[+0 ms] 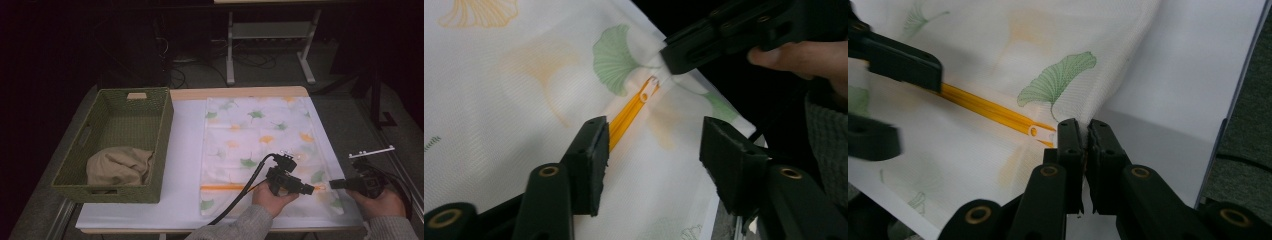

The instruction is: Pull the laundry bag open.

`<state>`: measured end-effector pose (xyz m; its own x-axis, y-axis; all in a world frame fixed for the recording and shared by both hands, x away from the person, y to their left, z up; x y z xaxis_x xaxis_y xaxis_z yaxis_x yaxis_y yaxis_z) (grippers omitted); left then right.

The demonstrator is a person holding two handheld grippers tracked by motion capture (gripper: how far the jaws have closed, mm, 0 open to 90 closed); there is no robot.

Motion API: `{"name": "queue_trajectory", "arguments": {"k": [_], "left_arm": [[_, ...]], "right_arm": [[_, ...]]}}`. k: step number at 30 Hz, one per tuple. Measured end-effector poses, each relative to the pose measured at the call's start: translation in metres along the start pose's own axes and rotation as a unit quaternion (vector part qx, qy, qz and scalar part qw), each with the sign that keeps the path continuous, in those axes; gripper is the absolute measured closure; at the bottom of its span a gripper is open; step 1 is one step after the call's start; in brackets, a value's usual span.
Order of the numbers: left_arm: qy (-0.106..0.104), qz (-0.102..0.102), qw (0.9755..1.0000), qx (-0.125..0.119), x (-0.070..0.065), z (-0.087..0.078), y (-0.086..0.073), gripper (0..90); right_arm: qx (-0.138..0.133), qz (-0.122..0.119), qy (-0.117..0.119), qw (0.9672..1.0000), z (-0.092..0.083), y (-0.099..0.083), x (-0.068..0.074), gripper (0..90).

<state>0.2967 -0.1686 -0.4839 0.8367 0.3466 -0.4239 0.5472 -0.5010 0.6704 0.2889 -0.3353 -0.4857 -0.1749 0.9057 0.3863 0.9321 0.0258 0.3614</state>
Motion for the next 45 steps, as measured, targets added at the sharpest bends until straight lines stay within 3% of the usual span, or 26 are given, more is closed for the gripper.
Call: {"name": "queue_trajectory", "arguments": {"k": [3,6,12,13,14,17,22,30,45], "left_arm": [[-0.006,-0.005,1.0000,0.001,0.000,0.003,-0.001,51.5],[-0.031,-0.022,0.9992,-0.008,-0.001,0.007,0.001,59.2],[-0.053,-0.048,0.9972,-0.018,0.003,0.012,0.002,59.4],[-0.053,-0.048,0.9972,-0.018,0.003,0.012,0.002,59.1],[-0.057,-0.044,0.9972,-0.021,0.002,0.013,0.003,59.2],[-0.057,-0.044,0.9972,-0.022,0.002,0.014,0.003,62.6],[-0.081,-0.064,0.9938,-0.042,0.003,0.016,0.006,64.3],[-0.096,-0.089,0.9895,-0.060,0.006,0.021,0.009,70.8],[-0.125,-0.089,0.9849,-0.080,-0.002,0.025,0.011,81.2]], "right_arm": [[-0.007,-0.002,0.005,1.0000,-0.004,0.001,0.001,84.6],[-0.019,-0.005,0.017,0.9997,-0.010,0.003,0.004,84.5],[-0.035,-0.018,0.039,0.9985,-0.019,0.006,0.013,84.5],[-0.035,-0.018,0.039,0.9985,-0.019,0.006,0.013,84.5],[-0.039,-0.023,0.056,0.9974,-0.022,0.007,0.018,84.4],[-0.043,-0.027,0.061,0.9969,-0.024,0.008,0.022,84.5],[-0.049,-0.034,0.070,0.9957,-0.026,0.009,0.027,84.4],[-0.053,-0.039,0.078,0.9948,-0.026,0.011,0.031,84.3],[-0.050,-0.031,0.080,0.9951,-0.023,0.010,0.025,84.2]]}}
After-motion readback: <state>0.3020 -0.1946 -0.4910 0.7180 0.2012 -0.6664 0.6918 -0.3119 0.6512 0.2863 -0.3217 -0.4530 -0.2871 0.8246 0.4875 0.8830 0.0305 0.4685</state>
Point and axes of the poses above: each handheld gripper's, and its own axes: z roughly forward along the jaws, y roughly out of its top, x roughly to its left, the point moved 7 cm from there along z, roughly forward along the jaws, and after that the axes turned 9 degrees about z, right-handed, at the moved point
